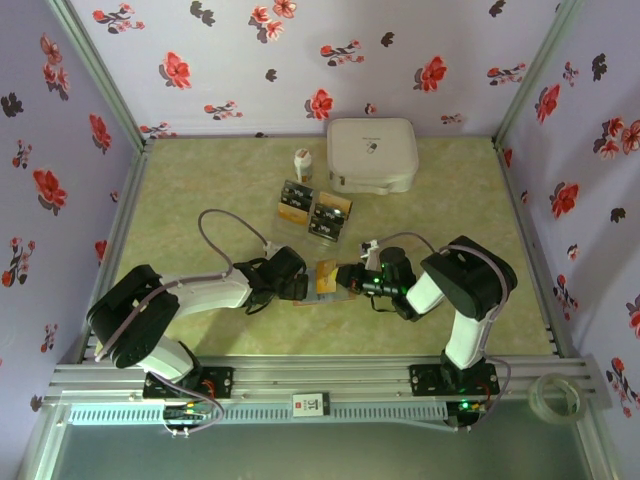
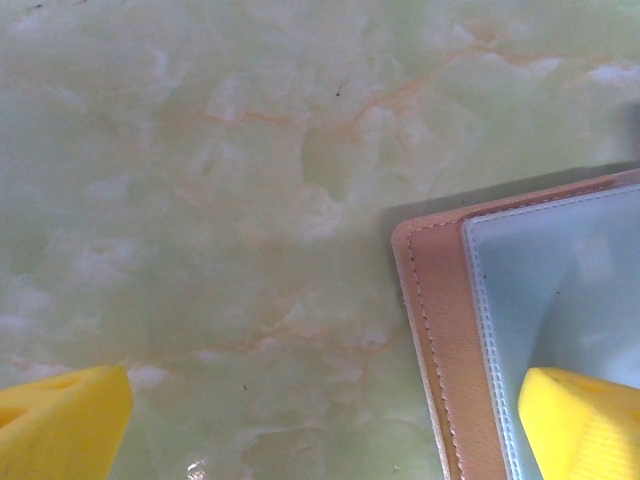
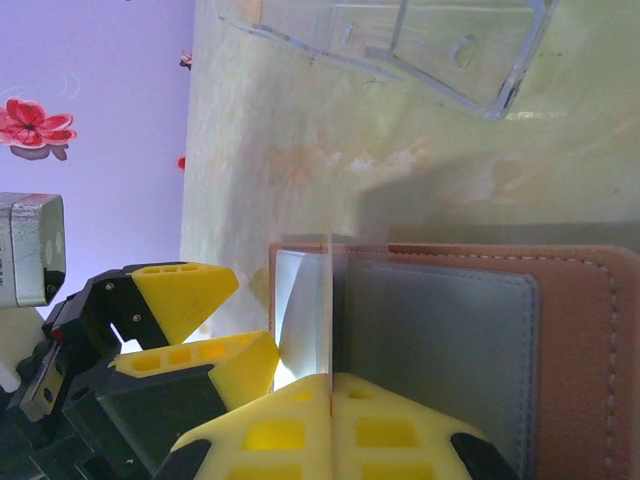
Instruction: Put the credit cards into the card holder
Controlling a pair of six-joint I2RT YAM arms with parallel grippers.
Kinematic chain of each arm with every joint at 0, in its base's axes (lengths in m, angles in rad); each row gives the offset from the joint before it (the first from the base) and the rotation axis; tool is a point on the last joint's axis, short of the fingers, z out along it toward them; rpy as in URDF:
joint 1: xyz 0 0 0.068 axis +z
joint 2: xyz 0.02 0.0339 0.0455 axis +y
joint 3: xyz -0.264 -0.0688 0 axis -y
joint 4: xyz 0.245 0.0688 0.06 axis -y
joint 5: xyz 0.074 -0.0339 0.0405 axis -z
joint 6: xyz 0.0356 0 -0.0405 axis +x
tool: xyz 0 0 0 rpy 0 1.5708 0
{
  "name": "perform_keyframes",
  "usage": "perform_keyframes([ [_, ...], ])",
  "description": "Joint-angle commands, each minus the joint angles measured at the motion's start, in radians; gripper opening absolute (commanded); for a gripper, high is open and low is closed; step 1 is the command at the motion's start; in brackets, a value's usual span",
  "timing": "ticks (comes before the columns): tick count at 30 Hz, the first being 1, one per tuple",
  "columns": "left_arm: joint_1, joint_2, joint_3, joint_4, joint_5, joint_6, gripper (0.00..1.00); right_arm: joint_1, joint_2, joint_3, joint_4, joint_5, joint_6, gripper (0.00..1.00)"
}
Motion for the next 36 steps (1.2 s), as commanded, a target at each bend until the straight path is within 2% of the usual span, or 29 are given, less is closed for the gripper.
perform_keyframes([
  [1, 0.005, -0.008, -0.018, -0.022, -0.003, -0.015, 1.0, 0.012, 0.014, 0.013, 0.012, -0.016, 0.004, 0.0],
  [36, 0.005, -0.012, -0.022, -0.019, -0.003, -0.01, 0.99, 0.011, 0.017, -0.058, -0.006, -0.016, -0.02, 0.0],
])
